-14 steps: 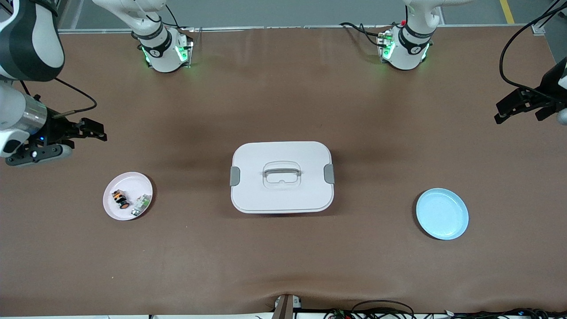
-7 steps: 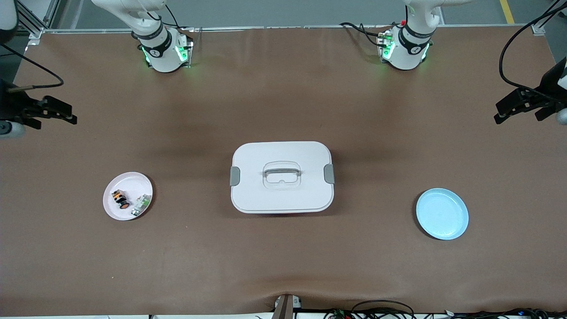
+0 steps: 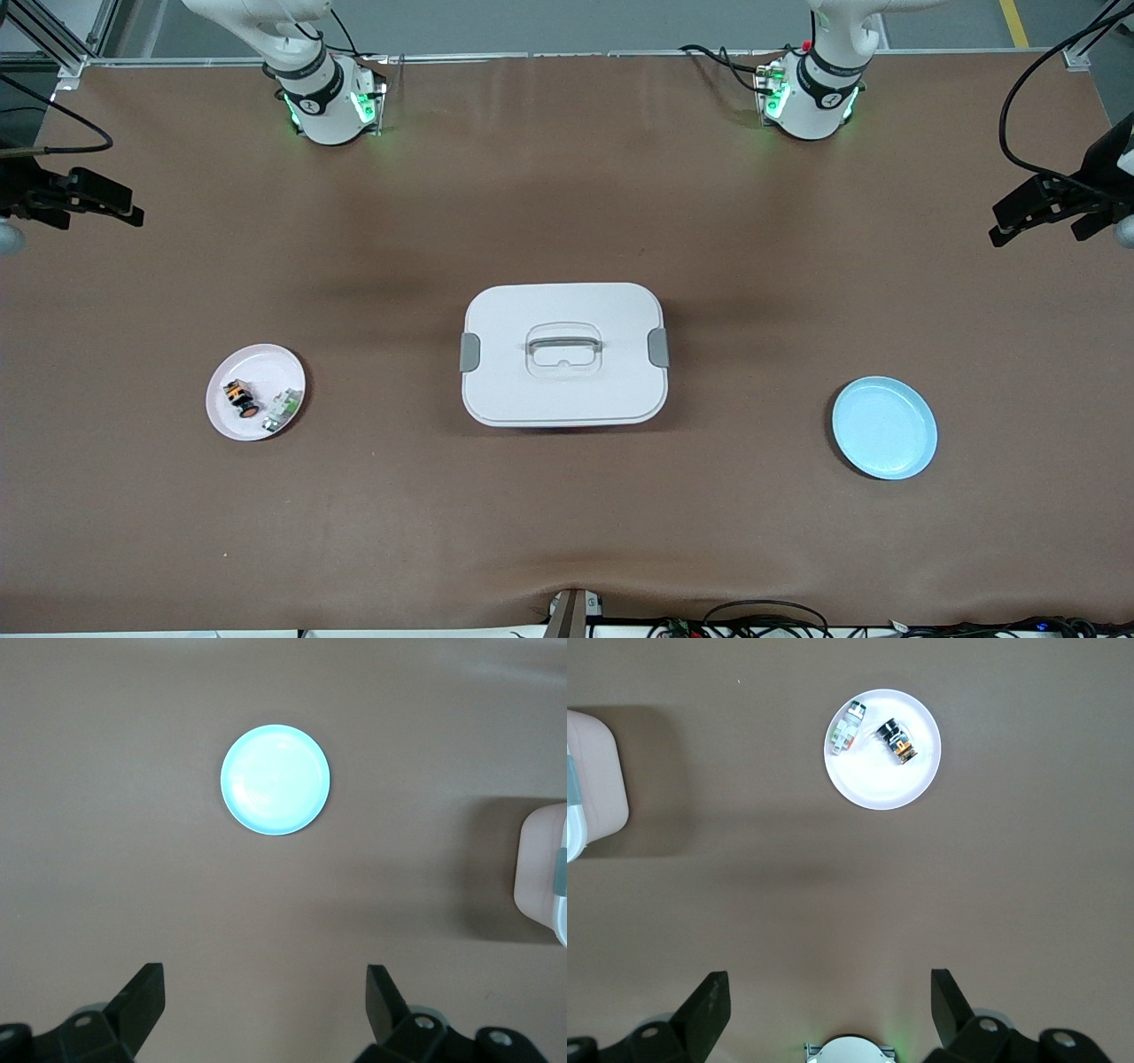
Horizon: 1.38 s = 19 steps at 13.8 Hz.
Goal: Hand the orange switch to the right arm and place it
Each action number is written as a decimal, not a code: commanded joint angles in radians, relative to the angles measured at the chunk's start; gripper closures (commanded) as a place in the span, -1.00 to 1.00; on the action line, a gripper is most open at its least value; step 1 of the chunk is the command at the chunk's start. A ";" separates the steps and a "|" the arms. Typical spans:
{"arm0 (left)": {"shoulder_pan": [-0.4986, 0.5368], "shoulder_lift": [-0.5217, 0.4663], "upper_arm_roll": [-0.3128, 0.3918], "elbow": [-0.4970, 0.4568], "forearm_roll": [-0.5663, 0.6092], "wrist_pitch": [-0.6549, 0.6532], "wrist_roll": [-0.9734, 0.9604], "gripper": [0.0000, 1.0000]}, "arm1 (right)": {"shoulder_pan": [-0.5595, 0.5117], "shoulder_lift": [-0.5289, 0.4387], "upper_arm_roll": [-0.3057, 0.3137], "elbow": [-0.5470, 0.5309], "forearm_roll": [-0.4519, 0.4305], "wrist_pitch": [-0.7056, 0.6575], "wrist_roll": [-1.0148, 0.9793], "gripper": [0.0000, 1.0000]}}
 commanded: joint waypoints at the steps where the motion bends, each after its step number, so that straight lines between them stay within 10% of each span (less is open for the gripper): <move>1: 0.005 -0.014 -0.001 0.001 -0.014 -0.006 0.024 -1.00 | -0.001 -0.021 -0.012 0.012 0.000 -0.013 0.018 -1.00; 19: -0.011 0.022 -0.003 0.037 -0.011 -0.006 0.015 -1.00 | -0.008 -0.167 -0.008 -0.142 -0.046 0.145 0.023 -1.00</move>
